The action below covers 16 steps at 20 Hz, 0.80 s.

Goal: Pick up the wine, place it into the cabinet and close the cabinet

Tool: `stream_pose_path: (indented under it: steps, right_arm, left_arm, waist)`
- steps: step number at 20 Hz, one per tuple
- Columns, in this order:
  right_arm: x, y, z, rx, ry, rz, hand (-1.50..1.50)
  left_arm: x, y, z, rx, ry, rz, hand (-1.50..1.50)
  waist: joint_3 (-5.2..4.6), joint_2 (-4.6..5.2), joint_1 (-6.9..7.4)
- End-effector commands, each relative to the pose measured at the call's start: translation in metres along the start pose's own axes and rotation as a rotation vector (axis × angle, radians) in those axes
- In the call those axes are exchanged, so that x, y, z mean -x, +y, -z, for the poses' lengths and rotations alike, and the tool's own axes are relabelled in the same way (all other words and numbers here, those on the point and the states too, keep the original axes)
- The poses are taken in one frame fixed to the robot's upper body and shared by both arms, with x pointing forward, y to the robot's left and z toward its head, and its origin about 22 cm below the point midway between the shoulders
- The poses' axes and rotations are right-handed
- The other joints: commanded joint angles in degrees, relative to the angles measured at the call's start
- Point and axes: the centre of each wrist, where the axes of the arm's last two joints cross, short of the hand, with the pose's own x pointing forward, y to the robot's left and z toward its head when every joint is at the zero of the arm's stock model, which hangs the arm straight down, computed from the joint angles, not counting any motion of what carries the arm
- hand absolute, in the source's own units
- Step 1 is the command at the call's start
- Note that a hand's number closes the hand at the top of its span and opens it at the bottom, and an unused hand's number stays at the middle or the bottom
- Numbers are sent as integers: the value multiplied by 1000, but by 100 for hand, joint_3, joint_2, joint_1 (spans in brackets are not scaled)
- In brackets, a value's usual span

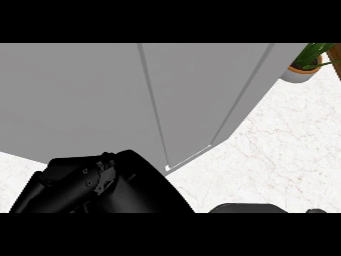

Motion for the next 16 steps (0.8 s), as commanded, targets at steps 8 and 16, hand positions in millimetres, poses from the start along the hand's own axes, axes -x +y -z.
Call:
stream_pose_path:
  steps: [8,16]
  right_arm:
    - [-13,-21,103,110,-44,-197,150]
    - [18,-77,137,171,7,-189,150]
  left_arm:
    - [4,0,6,-33,-19,16,-150]
    - [3,-1,8,-47,-29,36,-150]
  waist:
    - [9,-14,-132]
    - [13,-7,-153]
